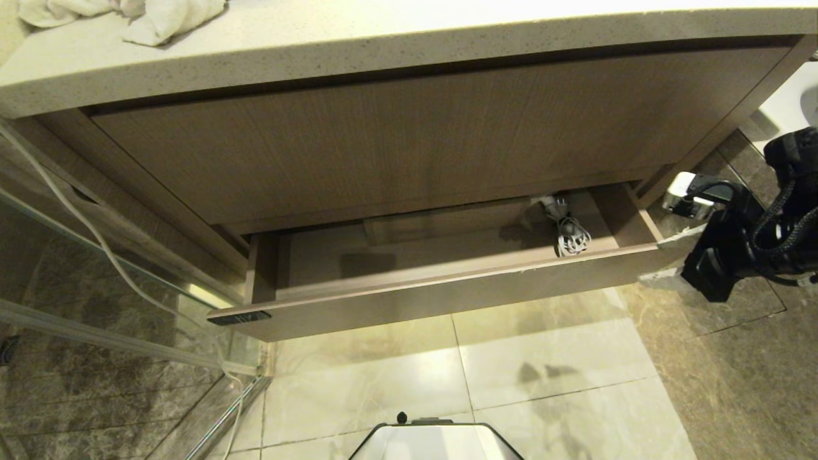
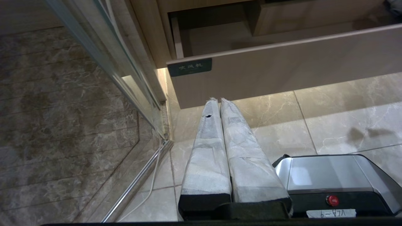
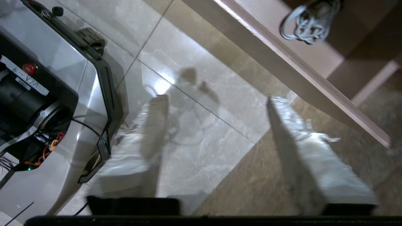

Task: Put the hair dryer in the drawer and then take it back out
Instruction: Pull open the drawer

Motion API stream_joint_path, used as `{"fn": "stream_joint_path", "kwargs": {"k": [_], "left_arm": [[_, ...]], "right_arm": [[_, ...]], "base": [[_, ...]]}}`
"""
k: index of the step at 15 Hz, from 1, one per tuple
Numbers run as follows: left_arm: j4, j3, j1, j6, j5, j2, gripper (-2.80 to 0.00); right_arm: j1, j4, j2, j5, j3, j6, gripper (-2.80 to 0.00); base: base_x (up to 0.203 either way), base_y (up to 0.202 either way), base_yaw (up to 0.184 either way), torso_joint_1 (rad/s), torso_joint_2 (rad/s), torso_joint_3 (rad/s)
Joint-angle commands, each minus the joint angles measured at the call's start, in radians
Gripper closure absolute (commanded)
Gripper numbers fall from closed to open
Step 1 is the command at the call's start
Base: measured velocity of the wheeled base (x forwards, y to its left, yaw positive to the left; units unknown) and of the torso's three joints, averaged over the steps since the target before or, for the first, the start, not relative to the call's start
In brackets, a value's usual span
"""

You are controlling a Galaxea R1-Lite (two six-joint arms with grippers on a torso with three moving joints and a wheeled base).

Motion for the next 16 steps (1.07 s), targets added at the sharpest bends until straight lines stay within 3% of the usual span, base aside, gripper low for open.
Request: {"fn": "stream_joint_path", "kwargs": {"k": [1,4,6,11,16], "left_arm": [[0.0,0.0,0.0,0.0,0.001,0.0,0.0],[0.0,0.0,0.0,0.0,0.001,0.0,0.0],[0.0,0.001,0.0,0.0,-0.001,0.0,0.0],[0.0,0.0,0.0,0.0,-0.001,0.0,0.0],[0.0,0.0,0.0,0.0,-0.001,0.0,0.0]], "right_arm": [[-0.013,0.047,-0.081,0.003,0.009,-0.004,0.0],[-0.036,0.086,-0.12,0.003,0.01,0.0,0.0],[-0.064,0.206,-0.161,0.007,0.004,0.012,0.0],[-0.234,0.227,-0.138,0.005,0.001,0.076,0.0],[-0.286,-0.005,0.107,-0.007,-0.019,0.114,0.0]], "base": [[0.0,0.0,0.0,0.0,0.0,0.0],[0.0,0.0,0.0,0.0,0.0,0.0],[0.0,0.0,0.0,0.0,0.0,0.0],[0.0,0.0,0.0,0.0,0.0,0.0],[0.0,0.0,0.0,0.0,0.0,0.0]]}}
